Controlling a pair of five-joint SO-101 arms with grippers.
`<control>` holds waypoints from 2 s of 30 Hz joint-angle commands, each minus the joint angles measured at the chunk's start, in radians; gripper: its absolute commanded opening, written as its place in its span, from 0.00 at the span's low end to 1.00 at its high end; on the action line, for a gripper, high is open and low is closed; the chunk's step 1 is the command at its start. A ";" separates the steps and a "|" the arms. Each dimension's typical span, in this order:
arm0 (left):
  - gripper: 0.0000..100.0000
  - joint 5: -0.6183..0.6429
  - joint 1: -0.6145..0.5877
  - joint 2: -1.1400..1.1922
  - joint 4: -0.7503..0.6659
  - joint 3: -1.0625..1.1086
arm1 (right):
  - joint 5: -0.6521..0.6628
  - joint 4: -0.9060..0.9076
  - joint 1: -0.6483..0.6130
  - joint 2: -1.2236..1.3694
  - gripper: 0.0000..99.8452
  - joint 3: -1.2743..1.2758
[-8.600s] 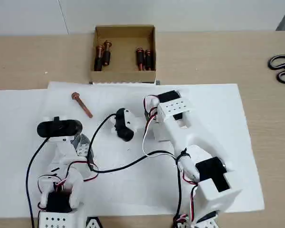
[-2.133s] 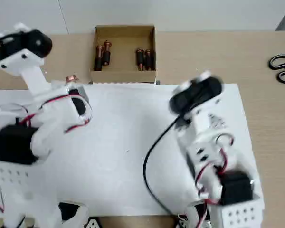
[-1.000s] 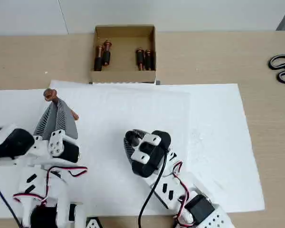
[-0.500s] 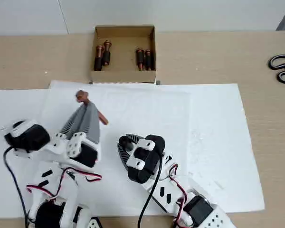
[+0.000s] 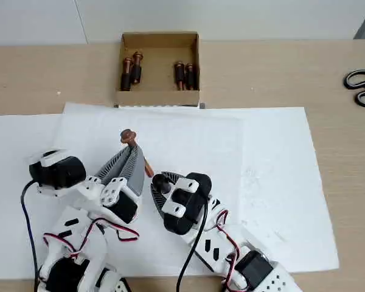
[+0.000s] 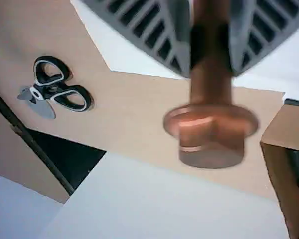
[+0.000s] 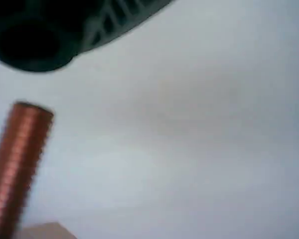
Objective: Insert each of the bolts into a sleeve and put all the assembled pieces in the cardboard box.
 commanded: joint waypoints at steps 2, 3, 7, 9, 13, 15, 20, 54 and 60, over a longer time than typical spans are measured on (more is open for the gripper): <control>0.01 0.002 0.006 -0.008 0.000 0.022 | -0.003 -0.027 -0.001 -0.002 0.00 0.014; 0.01 0.002 0.006 -0.008 0.000 0.027 | -0.003 -0.027 -0.001 -0.002 0.00 0.014; 0.01 0.002 0.060 -0.008 0.000 0.030 | -0.005 -0.027 -0.001 -0.002 0.00 0.014; 0.01 0.002 0.081 -0.008 0.000 0.030 | -0.005 -0.027 -0.001 -0.002 0.00 0.014; 0.01 0.002 0.087 -0.008 -0.002 0.025 | -0.006 -0.027 -0.001 -0.002 0.00 0.014; 0.01 0.002 0.086 -0.008 -0.002 0.027 | -0.006 -0.027 -0.001 -0.002 0.00 0.014; 0.01 0.002 0.091 -0.005 0.012 0.028 | -0.002 -0.035 0.001 -0.012 0.00 0.014; 0.01 -0.117 0.227 -0.005 0.196 0.018 | 0.000 -0.033 0.005 -0.013 0.00 0.014; 0.01 -0.206 0.190 -0.005 0.221 0.059 | 0.000 -0.035 0.007 -0.013 0.00 0.014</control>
